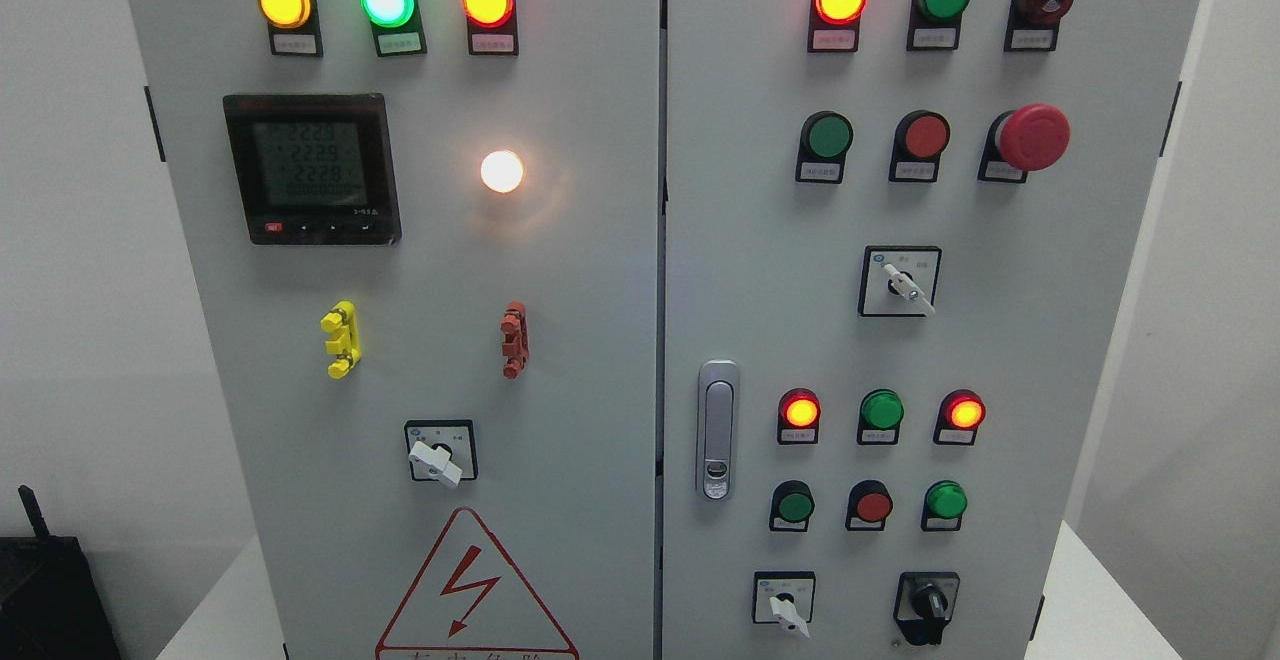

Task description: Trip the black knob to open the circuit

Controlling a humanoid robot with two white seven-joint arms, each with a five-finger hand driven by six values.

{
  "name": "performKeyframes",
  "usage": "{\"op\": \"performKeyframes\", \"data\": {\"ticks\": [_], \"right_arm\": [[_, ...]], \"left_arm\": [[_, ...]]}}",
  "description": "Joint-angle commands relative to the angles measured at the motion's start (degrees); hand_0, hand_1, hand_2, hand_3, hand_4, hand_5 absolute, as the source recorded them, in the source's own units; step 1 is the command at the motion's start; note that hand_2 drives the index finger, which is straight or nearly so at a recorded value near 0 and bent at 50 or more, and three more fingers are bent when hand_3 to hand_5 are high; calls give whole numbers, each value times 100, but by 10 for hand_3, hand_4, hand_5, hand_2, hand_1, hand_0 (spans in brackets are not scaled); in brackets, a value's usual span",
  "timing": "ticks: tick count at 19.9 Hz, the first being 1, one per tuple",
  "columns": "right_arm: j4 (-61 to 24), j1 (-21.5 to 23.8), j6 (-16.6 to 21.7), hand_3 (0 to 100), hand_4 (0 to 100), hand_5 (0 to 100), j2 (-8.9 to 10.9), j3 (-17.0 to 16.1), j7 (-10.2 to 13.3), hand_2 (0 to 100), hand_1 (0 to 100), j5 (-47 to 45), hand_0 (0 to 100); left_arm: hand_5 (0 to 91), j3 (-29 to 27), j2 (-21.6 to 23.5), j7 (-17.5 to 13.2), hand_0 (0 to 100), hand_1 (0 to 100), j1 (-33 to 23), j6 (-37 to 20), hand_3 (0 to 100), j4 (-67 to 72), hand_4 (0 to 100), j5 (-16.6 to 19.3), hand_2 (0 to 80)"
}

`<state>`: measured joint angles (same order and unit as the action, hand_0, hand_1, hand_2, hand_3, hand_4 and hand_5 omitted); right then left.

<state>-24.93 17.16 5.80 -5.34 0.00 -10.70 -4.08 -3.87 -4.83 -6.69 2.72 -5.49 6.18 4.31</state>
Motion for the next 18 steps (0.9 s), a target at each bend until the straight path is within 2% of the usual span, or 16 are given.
{"op": "performKeyframes", "data": {"ticks": [1,4,6,10,13,18], "right_arm": [[-1971,104,638,214,118,0,129,202,112,0,83,-5,0],[-2313,86,1404,265,185,0,374,421,384,0,57,-5,0],[-2777,95,1669,298,239,0,419,466,612,0,32,-5,0],[-3885,156,1705,358,326,0,419,466,850,0,14,-22,0],[-4667,201,1661,438,396,76,410,439,912,0,6,-206,0],[-5450,43,1485,470,422,117,393,378,947,0,8,-286,0]], "left_arm": [[0,0,0,1,120,389,0,-4,0,-144,0,0,0],[0,0,0,1,120,389,0,-4,0,-144,0,0,0],[0,0,0,1,120,389,0,-4,0,-144,0,0,0],[0,0,0,1,120,389,0,-4,0,-152,0,0,0],[0,0,0,1,120,389,0,-4,0,-144,0,0,0],[0,0,0,1,120,389,0,-4,0,-144,0,0,0]]}}
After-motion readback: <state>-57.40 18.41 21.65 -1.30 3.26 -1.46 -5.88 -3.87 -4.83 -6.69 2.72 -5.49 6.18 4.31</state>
